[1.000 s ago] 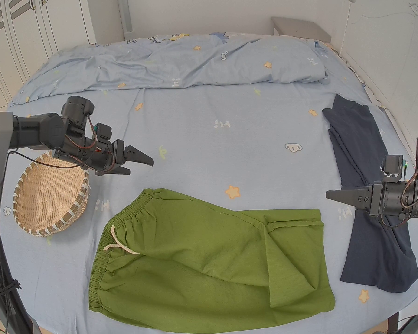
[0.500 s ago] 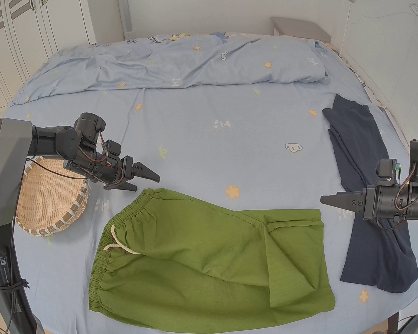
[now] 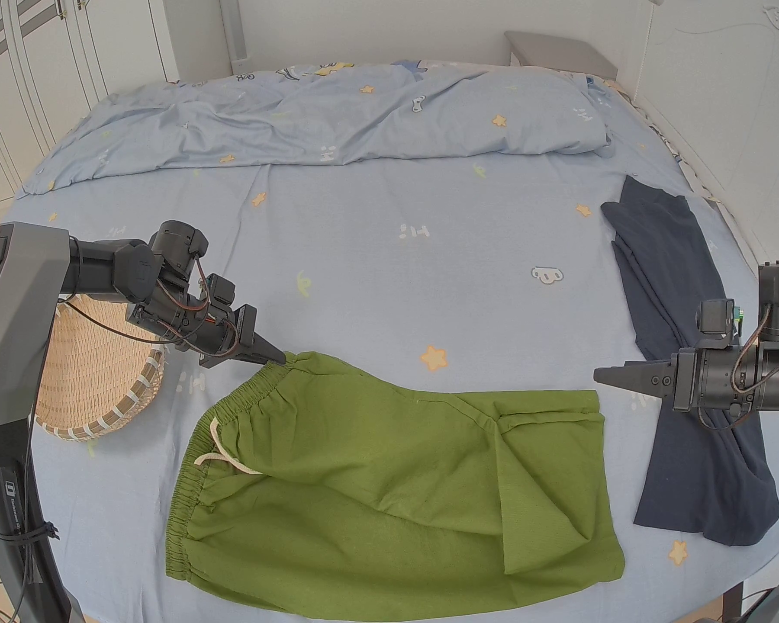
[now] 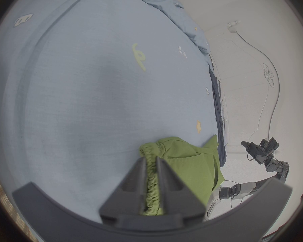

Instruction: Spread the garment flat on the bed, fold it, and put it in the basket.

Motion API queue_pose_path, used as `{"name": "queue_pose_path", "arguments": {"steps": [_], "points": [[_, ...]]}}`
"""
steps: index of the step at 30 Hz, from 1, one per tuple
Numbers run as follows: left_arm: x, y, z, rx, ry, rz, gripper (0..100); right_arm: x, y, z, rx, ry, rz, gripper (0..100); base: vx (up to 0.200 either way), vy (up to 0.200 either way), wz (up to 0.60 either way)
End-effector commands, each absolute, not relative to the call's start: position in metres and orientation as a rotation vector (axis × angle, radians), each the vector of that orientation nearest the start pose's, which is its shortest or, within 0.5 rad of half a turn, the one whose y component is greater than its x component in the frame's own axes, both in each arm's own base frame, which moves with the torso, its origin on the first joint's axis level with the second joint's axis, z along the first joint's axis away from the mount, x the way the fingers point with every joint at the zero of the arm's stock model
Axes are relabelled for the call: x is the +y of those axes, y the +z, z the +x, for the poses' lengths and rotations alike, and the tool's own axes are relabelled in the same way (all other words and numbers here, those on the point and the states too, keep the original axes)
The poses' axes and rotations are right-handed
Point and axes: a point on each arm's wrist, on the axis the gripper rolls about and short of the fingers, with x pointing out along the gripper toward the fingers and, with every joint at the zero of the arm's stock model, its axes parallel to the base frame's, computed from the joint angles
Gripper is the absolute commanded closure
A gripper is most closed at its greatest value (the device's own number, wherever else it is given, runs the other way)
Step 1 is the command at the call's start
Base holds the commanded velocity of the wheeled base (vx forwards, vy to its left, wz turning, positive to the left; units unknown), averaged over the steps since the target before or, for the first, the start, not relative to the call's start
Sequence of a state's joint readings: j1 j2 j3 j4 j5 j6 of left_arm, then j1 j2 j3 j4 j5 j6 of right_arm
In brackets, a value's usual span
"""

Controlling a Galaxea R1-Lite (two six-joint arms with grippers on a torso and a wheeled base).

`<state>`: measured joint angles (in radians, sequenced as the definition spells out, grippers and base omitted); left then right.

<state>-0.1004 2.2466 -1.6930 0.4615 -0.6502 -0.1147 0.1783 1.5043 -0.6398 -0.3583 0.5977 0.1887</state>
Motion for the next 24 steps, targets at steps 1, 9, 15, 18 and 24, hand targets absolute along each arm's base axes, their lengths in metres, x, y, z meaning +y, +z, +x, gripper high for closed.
{"name": "queue_pose_path", "arguments": {"steps": [1,9,15,18,24], "points": [[-0.057,0.122,0.424,1.042,-0.627,-0.384,100,0.055,0.167,0.232,0.582,0.710,0.284,0,0.000,0.000,0.00],[-0.052,0.128,0.423,1.026,-0.622,-0.386,100,0.055,0.167,0.232,0.574,0.709,0.282,0,0.000,0.000,0.00],[-0.023,0.166,0.411,0.925,-0.575,-0.399,100,0.055,0.167,0.232,0.576,0.712,0.282,0,0.000,0.000,0.00],[-0.006,0.181,0.406,0.879,-0.541,-0.406,100,0.059,0.165,0.230,0.585,0.729,0.278,0,0.000,0.000,0.00],[0.020,0.188,0.404,0.837,-0.486,-0.423,100,0.066,0.162,0.226,0.605,0.755,0.270,0,0.000,0.000,0.00]]}}
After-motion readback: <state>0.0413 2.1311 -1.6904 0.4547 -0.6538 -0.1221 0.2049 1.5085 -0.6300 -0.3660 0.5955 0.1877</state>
